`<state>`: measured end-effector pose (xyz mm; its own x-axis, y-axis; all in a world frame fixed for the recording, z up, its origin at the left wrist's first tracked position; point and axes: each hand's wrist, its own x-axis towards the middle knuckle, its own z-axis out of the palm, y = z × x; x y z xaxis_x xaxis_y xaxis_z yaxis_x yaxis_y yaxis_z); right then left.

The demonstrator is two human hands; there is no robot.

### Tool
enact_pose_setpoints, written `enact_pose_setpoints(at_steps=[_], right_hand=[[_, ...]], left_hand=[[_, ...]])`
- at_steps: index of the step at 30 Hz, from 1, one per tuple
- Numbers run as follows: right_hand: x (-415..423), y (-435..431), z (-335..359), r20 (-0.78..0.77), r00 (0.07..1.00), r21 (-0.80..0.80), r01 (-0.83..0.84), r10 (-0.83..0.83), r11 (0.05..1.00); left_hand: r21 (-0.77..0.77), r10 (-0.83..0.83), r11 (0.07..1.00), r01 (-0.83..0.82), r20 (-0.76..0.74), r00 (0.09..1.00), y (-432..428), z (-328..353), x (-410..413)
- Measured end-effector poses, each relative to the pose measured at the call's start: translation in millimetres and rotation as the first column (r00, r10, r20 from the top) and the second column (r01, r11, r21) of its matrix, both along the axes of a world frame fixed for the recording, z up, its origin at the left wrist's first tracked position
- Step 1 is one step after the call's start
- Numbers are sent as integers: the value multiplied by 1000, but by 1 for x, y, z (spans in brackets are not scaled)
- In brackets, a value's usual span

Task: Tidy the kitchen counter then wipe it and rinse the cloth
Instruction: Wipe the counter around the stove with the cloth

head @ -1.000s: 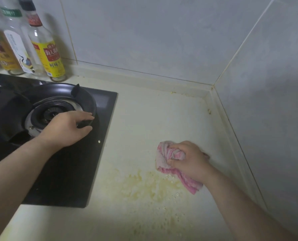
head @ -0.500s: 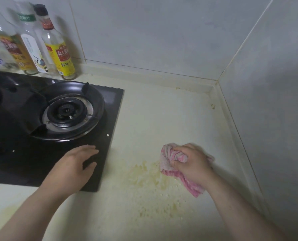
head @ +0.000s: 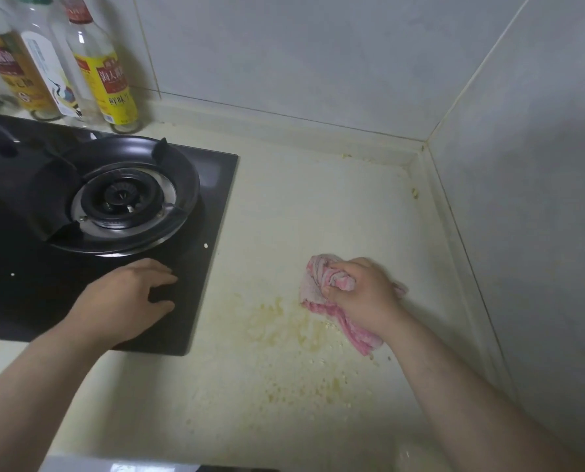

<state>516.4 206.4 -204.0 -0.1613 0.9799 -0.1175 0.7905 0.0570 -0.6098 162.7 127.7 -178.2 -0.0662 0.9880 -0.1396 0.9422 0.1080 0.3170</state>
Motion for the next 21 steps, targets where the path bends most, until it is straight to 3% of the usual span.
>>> enact_pose_setpoints(at_steps=[10, 21], right_hand=[[1, -50, 1, 22, 999, 9, -37, 37, 999], [-4, -15, 3, -40, 999, -49, 22, -24, 999]], left_hand=[[-7, -25, 1000, 25, 23, 999, -4, 1, -4], [24, -1, 1000, 0, 41, 999, -7, -2, -2]])
